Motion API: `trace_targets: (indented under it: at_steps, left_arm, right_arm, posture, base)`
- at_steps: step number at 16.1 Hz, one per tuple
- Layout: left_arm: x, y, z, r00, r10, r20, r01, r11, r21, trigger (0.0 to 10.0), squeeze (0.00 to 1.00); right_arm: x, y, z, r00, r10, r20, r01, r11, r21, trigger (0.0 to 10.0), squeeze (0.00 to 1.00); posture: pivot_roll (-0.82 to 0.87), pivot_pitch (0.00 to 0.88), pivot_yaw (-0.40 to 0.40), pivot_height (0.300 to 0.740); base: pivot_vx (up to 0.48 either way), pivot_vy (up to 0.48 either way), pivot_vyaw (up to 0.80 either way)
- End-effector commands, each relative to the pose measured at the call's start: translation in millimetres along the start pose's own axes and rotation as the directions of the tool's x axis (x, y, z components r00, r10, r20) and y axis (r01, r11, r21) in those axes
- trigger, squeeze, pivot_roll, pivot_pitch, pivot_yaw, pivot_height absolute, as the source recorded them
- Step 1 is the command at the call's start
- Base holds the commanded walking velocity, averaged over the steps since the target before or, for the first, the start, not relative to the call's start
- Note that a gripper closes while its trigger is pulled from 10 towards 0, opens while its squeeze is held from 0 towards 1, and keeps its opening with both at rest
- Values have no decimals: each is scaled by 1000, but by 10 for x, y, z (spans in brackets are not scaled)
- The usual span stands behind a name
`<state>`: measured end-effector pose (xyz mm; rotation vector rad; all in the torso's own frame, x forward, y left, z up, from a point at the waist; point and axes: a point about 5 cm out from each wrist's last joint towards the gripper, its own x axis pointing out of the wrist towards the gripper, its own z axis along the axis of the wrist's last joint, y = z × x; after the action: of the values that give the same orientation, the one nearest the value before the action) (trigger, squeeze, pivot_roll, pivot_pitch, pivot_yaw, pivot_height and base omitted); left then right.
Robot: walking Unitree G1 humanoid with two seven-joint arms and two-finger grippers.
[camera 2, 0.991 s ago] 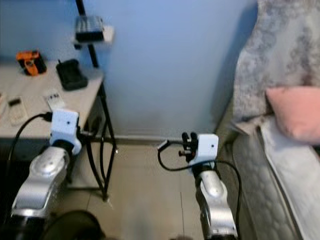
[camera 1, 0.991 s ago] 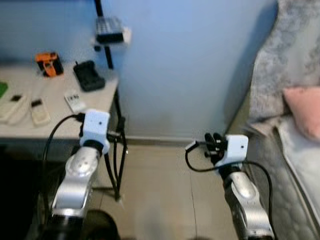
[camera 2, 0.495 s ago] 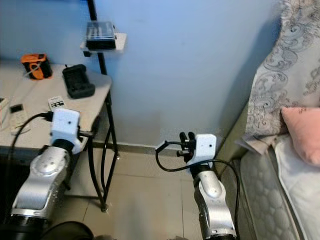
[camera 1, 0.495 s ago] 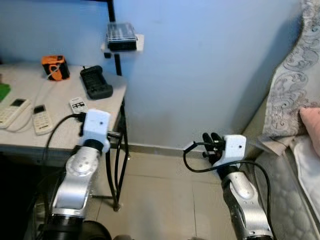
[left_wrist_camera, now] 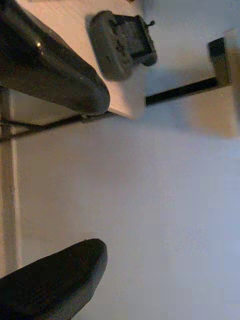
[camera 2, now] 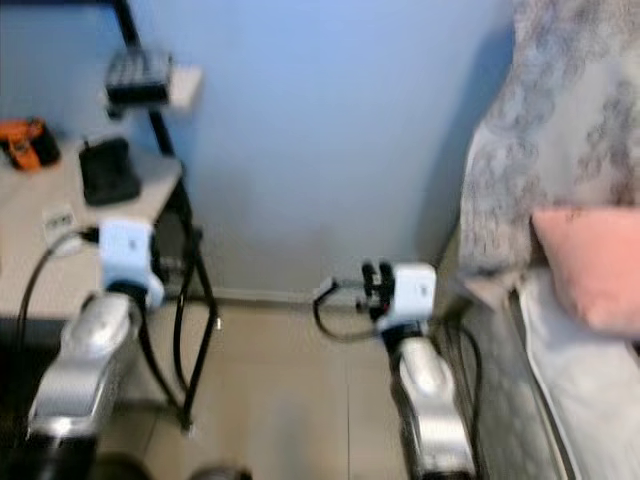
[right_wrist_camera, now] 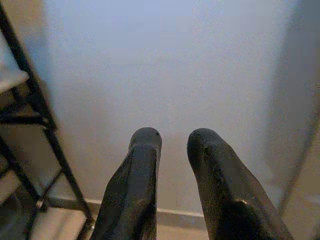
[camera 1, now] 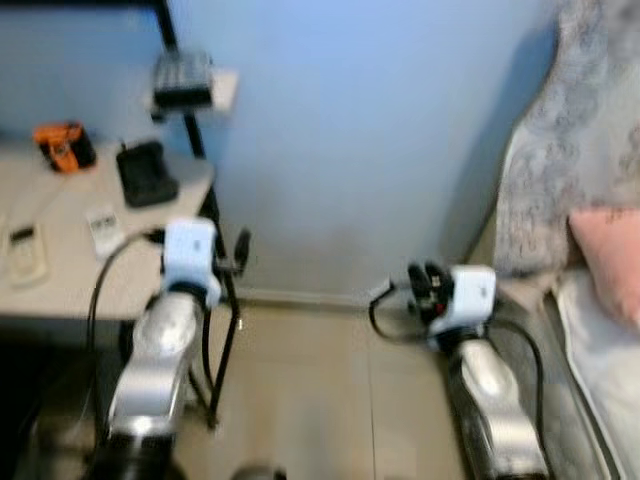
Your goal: Clean up the room
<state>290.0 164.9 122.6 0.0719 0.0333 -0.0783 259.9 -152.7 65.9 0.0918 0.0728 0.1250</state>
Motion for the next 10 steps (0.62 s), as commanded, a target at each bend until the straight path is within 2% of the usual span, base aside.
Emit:
trace_targets:
  at_steps: [1, 4, 6, 8, 9, 10]
  left_arm:
    - [-10, 7, 7, 1000, 5, -10, -5, 1000, -28, 10000, 0]
    - [-135, -169, -69, 996, -62, -59, 56, 994, -95, 10000, 0]
    - [-145, -174, -94, 995, -67, -75, 59, 992, -108, 10000, 0]
    - [-96, -157, -102, 991, -85, -99, 83, 996, -21, 10000, 0]
    - [-27, -222, -84, 979, -165, -118, 180, 975, 131, 10000, 0]
    - [-16, -232, -54, 980, -163, -111, 178, 975, 133, 10000, 0]
  right_arm:
    - [-9, -19, 42, 1000, -4, 21, 3, 1000, 6, 10000, 0]
    - [-114, 21, 41, 999, 39, 8, -39, 999, -13, 10000, 0]
    - [-146, 21, 19, 999, 41, -1, -41, 999, -16, 10000, 0]
    - [-138, 21, 18, 999, 37, -2, -37, 999, -12, 10000, 0]
    - [-117, 65, 28, 999, 49, 3, -49, 999, -8, 10000, 0]
    - [-114, 81, 27, 999, 53, 1, -53, 999, -8, 10000, 0]
  posture:
    - [35, 0, 12, 710]
    - [35, 0, 12, 710]
    - [32, 0, 14, 710]
    - [32, 0, 15, 710]
    - [36, 0, 16, 710]
    - [37, 0, 17, 710]
  base:
    - [386, 285, 0]
    - [434, 81, 0]
    - [446, 0, 0]
    - [463, 0, 0]
    - [0, 0, 0]
    - [0, 0, 0]
